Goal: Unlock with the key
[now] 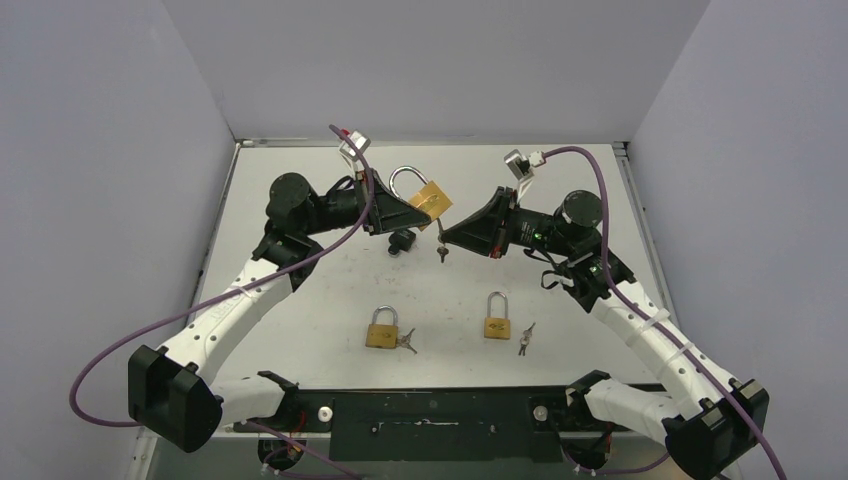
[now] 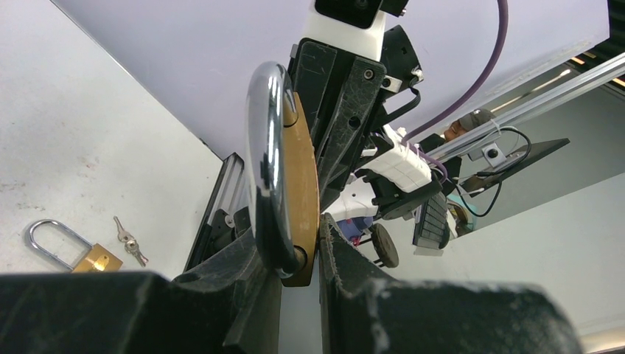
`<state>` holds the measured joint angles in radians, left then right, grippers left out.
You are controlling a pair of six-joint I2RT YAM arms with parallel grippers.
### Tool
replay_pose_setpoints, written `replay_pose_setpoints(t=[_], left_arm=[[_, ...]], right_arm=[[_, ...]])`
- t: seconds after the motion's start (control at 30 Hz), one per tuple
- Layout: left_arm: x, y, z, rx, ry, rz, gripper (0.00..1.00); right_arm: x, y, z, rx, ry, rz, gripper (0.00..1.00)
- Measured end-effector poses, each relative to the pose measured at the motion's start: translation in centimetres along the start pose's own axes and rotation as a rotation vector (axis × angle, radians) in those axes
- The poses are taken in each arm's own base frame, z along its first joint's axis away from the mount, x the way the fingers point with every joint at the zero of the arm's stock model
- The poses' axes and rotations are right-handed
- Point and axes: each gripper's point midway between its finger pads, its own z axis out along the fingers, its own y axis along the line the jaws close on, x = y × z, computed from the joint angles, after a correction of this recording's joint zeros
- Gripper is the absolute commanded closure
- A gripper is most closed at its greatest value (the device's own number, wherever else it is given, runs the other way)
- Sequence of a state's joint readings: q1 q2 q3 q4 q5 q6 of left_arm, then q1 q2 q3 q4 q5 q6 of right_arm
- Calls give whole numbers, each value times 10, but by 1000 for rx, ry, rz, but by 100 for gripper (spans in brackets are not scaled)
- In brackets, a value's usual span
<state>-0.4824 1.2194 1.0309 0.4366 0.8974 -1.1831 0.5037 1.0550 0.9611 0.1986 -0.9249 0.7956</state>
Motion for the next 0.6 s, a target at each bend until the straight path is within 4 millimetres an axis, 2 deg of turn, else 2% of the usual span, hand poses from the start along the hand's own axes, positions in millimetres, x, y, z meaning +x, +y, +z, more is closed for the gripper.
replay_pose_setpoints(t=[0.6], left_arm=[[5, -1, -3, 15, 24, 49, 100]], right_arm=[[4, 0, 2, -15, 45, 22, 100]])
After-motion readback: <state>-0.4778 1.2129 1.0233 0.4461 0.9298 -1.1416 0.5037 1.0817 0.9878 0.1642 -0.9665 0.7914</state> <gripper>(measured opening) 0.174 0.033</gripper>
